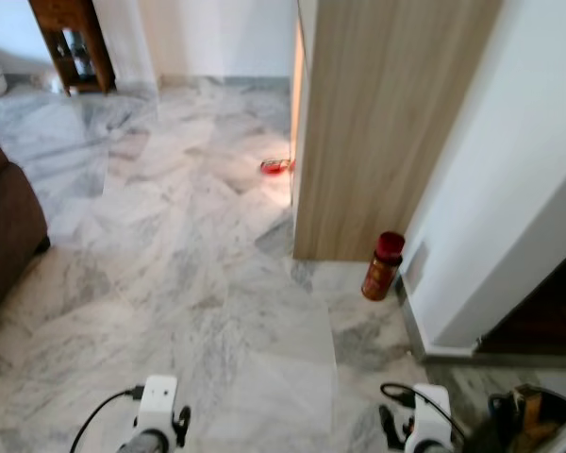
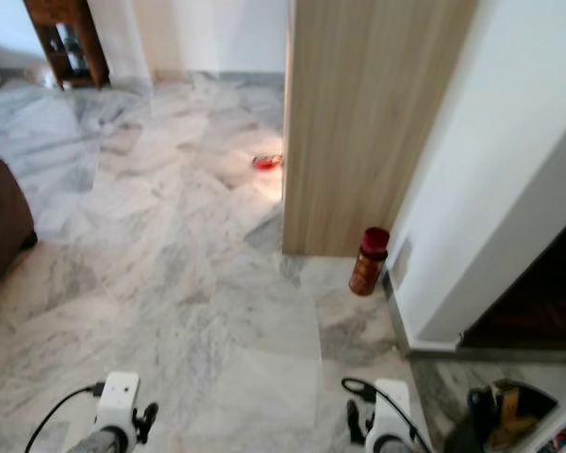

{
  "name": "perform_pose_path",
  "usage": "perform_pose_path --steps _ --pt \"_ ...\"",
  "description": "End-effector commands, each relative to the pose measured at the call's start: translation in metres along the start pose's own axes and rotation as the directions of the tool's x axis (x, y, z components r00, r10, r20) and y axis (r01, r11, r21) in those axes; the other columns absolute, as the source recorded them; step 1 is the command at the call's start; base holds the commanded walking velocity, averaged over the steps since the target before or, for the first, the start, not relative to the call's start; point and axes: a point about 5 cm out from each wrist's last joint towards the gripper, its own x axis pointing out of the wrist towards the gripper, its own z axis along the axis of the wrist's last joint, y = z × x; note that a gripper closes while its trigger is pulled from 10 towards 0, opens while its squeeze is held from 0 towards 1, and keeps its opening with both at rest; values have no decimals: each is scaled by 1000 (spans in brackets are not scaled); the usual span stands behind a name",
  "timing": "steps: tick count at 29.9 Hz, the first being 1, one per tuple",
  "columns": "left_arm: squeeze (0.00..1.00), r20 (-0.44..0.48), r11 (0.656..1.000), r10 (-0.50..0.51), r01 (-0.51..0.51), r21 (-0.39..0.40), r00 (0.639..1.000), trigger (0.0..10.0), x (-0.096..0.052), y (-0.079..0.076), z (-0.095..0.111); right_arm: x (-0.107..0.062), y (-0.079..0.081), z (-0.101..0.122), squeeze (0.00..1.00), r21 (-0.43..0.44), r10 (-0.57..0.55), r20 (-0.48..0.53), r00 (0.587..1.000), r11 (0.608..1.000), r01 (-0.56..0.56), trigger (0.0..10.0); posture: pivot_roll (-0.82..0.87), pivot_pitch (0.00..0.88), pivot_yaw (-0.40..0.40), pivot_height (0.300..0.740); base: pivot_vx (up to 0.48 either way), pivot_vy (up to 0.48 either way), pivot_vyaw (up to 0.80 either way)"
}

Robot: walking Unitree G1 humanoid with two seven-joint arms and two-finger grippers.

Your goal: Sweep floor

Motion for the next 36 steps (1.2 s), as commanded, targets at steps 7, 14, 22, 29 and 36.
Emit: perform_pose_path --steps 7,14,22,29,36 --pt "0 6 1000 -11 11 2 1000 10000 1 -5 3 -2 -11 -1 0 -8 -31 1 1000 999 31 10000 42 24 -10 740 372 0 0" --pt "0 6 1000 -9 9 -1 1000 10000 2 -4 3 -2 -11 -1 0 6 -36 5 999 999 36 10000 43 42 -9 740 373 0 0" --pt "0 -4 1000 -4 4 -5 1000 10000 1 -3 1 -3 -12 -3 0 11 -42 0 999 999 42 10000 44 53 -9 740 372 0 0" --pt "0 -8 1000 3 -4 -2 1000 10000 1 -1 0 -3 -13 -5 0 17 -43 -5 999 999 43 10000 44 54 -8 740 365 0 0" --pt "0 -10 1000 11 -12 -5 1000 10000 1 -1 0 -3 -14 -5 0 14 -47 -11 999 999 47 10000 46 55 -10 740 50 0 0"
